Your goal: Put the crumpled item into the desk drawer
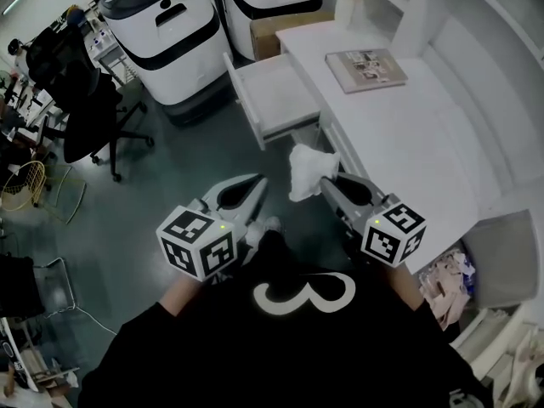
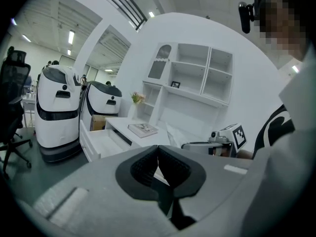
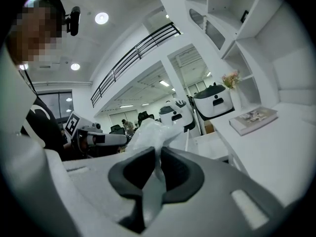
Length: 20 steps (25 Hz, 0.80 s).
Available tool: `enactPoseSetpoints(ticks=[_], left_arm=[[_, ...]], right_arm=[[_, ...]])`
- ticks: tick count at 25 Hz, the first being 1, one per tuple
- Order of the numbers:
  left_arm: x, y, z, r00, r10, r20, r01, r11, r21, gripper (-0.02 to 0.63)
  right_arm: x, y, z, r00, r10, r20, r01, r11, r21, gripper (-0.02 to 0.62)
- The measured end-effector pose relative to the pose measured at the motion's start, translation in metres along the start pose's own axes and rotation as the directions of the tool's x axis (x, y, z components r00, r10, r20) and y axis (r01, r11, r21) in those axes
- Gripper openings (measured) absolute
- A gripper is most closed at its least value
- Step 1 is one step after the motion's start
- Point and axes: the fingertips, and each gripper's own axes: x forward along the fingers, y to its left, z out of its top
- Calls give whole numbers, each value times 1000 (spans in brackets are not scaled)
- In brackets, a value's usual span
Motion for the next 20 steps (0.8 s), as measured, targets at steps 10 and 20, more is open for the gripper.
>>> enactPoseSetpoints(ticks=[10, 20], left_arm=[[71, 105, 43, 997, -40, -60, 38, 998, -41, 11], [133, 211, 80, 995, -58, -78, 53, 996, -65, 11]], right_arm=[[101, -64, 32, 998, -35, -51, 37, 998, 57, 40], [200, -125, 61, 993, -73, -91, 79, 994, 71, 40]])
